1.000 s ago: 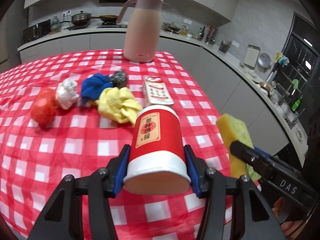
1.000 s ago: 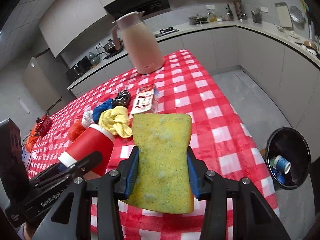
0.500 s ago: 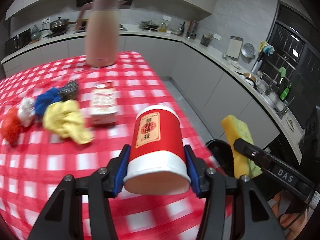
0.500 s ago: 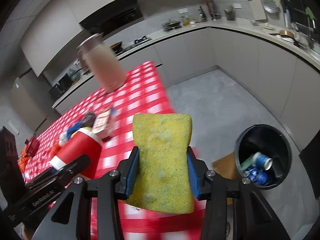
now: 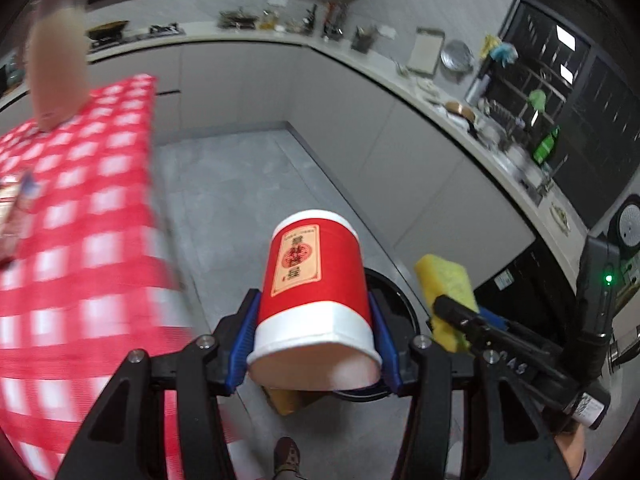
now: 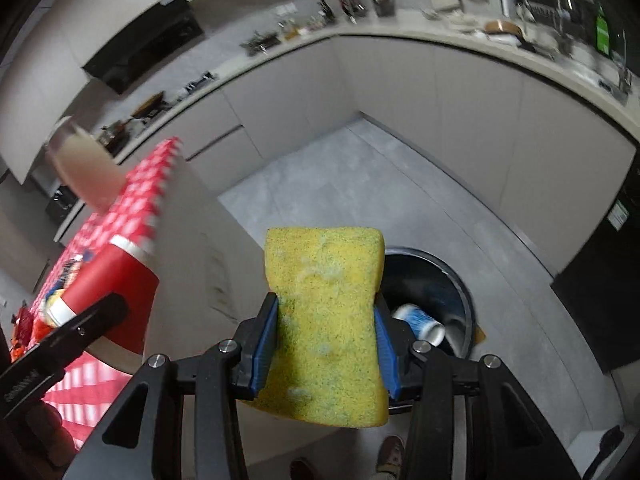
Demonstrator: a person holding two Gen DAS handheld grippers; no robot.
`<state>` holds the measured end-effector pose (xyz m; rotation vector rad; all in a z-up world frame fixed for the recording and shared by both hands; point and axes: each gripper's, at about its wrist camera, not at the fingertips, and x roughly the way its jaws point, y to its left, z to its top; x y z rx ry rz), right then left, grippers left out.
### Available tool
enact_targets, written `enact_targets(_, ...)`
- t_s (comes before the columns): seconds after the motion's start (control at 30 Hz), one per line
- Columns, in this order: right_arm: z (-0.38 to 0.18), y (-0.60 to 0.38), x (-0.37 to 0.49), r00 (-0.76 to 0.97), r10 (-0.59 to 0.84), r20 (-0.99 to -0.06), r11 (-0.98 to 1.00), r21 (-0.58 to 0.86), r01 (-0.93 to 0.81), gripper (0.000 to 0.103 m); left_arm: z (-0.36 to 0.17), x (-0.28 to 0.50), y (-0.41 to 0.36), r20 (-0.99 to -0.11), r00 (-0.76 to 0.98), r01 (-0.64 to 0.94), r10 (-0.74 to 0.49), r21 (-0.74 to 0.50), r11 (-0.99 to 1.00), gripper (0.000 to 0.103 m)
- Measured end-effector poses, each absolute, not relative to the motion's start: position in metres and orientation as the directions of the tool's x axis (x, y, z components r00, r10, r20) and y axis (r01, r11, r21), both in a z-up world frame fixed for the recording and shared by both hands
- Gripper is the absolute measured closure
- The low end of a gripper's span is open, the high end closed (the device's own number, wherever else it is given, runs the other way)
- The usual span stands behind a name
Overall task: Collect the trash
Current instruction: 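Open both tools to drop the cup and sponge into the bin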
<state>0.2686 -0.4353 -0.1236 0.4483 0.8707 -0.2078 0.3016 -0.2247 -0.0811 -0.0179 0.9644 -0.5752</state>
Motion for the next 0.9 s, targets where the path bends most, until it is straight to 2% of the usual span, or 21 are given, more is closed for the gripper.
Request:
enact_targets(0.23,-0.178,-0.483,0.279,0.548,0.050,-0.835,0.884,0.292,0.364,0.055,-0.132,0.303,-0.279,-0.836,0.358,0.447,-0.416,-0.237,0.862,0.047)
enact_targets(0.33,-0.193,-0.496,0.286,0.520,0.065,-0.851,0.887,0.289,0.361,0.049,-0.150,0.306,-0.292,-0.858,0.337,0.436,-0.389,-0.224,0.872,0.042)
enact_targets(0.4,-0.201,-0.501,0.290,0.502,0.067,-0.862,0.891,0.278,0.359,0.037,-0.159,0.309,-0.302,-0.869,0.316,0.436,-0.380,-0.223,0.872,0.036)
enact_targets(0.5,-0.207,-0.512,0.291,0.491,0.039,-0.870,0.893,0.251,0.374,0.035,-0.168,0.315,-0.310,-0.893,0.291,0.419,-0.344,-0.204,0.885,0.033)
enact_targets(0.63,-0.194,-0.524,0.285,0.525,0.012,-0.851,0.884,0.255,0.393,0.035,-0.148,0.314,-0.308,-0.883,0.327,0.410,-0.336,-0.187,0.893,0.033)
enact_targets(0.9,-0.138,-0.502,0.275,0.625,-0.006,-0.781,0.890,0.280,0.359,0.035,-0.072,0.299,-0.268,-0.818,0.437,0.411,-0.373,-0.188,0.892,0.033)
